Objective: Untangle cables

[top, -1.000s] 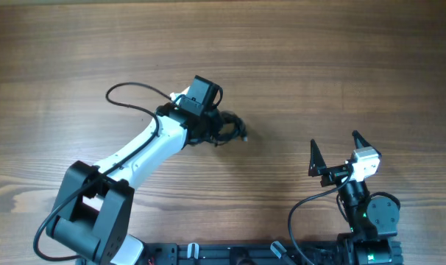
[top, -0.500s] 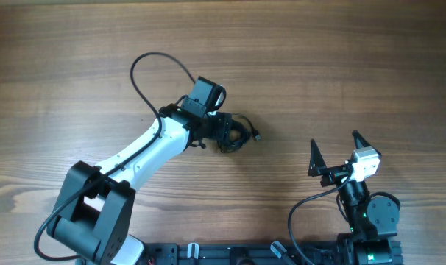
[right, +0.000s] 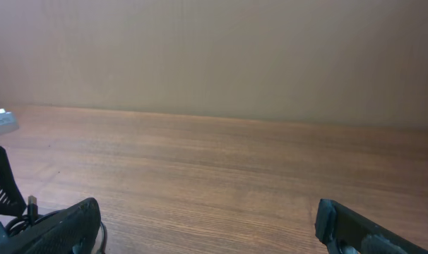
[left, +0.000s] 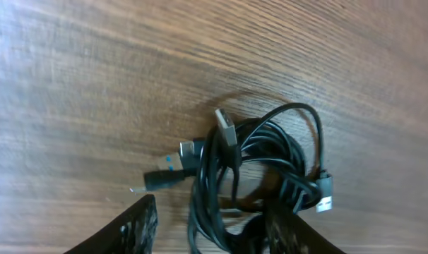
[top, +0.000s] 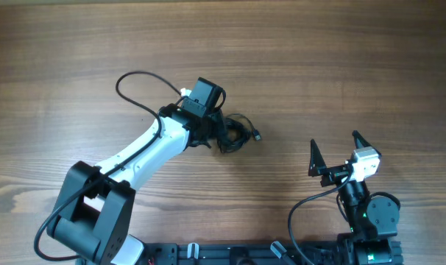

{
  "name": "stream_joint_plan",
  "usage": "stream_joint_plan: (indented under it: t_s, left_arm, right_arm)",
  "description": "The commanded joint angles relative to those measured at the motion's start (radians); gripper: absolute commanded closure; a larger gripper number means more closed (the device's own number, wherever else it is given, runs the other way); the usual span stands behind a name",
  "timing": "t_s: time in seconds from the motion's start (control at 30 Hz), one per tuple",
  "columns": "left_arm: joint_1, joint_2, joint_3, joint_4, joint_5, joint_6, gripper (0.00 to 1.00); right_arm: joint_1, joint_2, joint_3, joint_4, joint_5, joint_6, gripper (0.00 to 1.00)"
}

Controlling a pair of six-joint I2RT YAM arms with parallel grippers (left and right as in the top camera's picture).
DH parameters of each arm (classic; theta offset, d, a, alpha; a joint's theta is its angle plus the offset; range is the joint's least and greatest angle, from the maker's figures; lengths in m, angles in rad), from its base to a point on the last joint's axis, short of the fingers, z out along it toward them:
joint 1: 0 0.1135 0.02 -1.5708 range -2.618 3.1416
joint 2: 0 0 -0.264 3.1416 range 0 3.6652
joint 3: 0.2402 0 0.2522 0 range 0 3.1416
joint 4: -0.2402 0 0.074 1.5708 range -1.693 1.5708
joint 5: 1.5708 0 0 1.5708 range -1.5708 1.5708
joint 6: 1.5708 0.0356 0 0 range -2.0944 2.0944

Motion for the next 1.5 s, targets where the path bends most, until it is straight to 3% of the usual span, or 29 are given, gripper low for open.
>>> stream_joint_plan:
  t_s: [0.0,0.23,0.43,0.57,0.77,0.83,1.47]
  left_arm:
    - [-0.006,0.019,-0.003,0.0,0.006,-0.192,0.49]
    - [0.051,0.045,-0.003,0.014,-0.027,-0.303,0.53]
    - [0.071,0.049,-0.004,0.001,0.046,-0.294,0.71]
    - [0.0,0.068,-0.007,-0.026,0.035,-0.258,0.75]
    - [-0.099,0.077,-0.01,-0.026,-0.031,-0.233,0.75]
    - [-0.112,0.077,-0.009,-0.026,-0.036,-0.215,0.68]
    - [-0.125,0.077,-0.009,0.019,-0.022,-0.214,0.6]
  right_arm:
    - [0.0,-0.005,0.0,0.004,0.017,-0.012,0.0]
    - [0.0,-0.005,0.0,0.005,0.017,-0.012,0.0]
    - [0.0,-0.005,0.0,0.004,0.017,-0.012,0.0]
    - [0.0,-0.005,0.0,0.004,0.017,-0.012,0.01]
    - [0.0,-0.005,0.0,0.004,0.017,-0.012,0.0]
    - [0.0,-0.005,0.0,0.004,0.017,-0.012,0.0]
    - [0.0,-0.005,0.0,0.004,0.017,-0.012,0.0]
